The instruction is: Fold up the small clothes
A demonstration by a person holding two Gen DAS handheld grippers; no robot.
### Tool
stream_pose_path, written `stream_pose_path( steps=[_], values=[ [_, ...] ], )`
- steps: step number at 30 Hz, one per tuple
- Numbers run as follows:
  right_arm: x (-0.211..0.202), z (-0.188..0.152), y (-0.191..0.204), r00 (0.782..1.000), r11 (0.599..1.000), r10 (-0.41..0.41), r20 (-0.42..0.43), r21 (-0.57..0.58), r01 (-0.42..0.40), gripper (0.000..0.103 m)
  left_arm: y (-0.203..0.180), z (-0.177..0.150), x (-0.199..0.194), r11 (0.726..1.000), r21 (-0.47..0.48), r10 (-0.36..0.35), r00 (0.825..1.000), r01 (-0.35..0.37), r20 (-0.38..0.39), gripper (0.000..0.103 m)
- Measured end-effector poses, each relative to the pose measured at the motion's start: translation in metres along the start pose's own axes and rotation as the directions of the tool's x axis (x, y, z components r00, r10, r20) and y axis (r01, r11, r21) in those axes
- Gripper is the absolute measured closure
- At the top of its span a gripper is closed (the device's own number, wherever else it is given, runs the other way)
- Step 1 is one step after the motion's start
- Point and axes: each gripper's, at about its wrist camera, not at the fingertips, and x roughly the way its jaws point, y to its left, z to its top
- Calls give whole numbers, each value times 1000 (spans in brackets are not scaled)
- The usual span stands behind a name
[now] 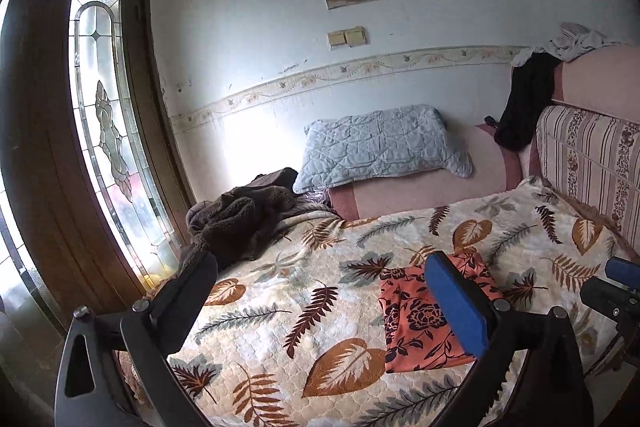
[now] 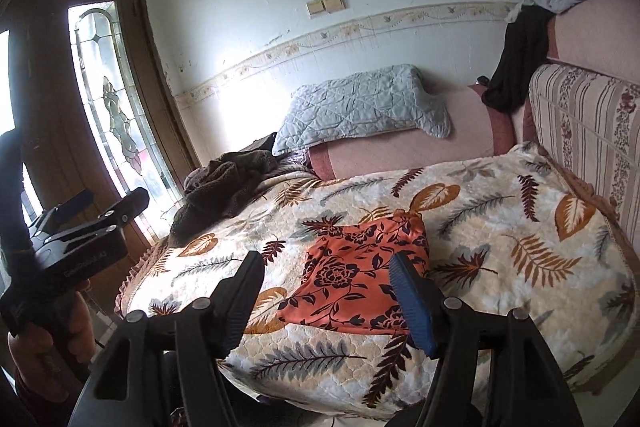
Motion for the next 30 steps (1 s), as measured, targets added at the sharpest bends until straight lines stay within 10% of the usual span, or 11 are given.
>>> stream_pose_path(
  steps=[30],
  values=[
    [-41,10,40,993,999,-34,114,-31,38,29,43,18,-56,994,-105,33,998,-27,54,0]
  ],
)
